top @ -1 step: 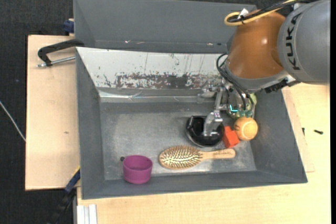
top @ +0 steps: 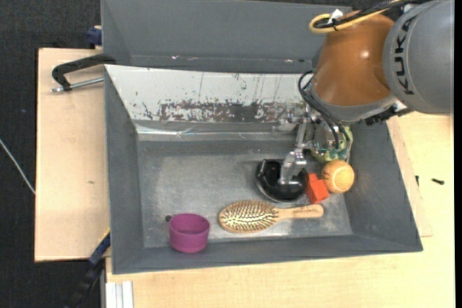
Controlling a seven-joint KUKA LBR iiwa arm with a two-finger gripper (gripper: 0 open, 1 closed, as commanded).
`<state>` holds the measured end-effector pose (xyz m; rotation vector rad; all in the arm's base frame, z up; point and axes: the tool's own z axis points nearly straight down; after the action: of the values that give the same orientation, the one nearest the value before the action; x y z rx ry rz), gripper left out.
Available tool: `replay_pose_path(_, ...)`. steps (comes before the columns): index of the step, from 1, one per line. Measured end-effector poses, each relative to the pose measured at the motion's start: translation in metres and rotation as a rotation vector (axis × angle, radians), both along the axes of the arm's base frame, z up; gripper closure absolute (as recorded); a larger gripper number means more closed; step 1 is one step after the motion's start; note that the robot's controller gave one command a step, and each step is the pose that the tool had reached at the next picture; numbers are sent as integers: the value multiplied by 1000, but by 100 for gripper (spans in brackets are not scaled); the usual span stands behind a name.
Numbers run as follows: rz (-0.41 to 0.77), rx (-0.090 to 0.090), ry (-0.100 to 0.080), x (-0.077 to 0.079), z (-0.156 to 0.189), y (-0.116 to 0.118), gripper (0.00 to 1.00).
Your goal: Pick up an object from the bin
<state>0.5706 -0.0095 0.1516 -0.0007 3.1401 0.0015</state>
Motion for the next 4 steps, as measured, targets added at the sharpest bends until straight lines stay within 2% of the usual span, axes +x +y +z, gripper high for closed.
replay_pose_path(1,-126,5,4,-17,-38,-4,0)
replay_pose_path(2,-127,1,5,-29,-50,-10,0)
replay_pose_path(3,-129,0,-6,-28,-27,-12,0)
replay_pose_path(4,-326,4,20,-32,-70,-15,0)
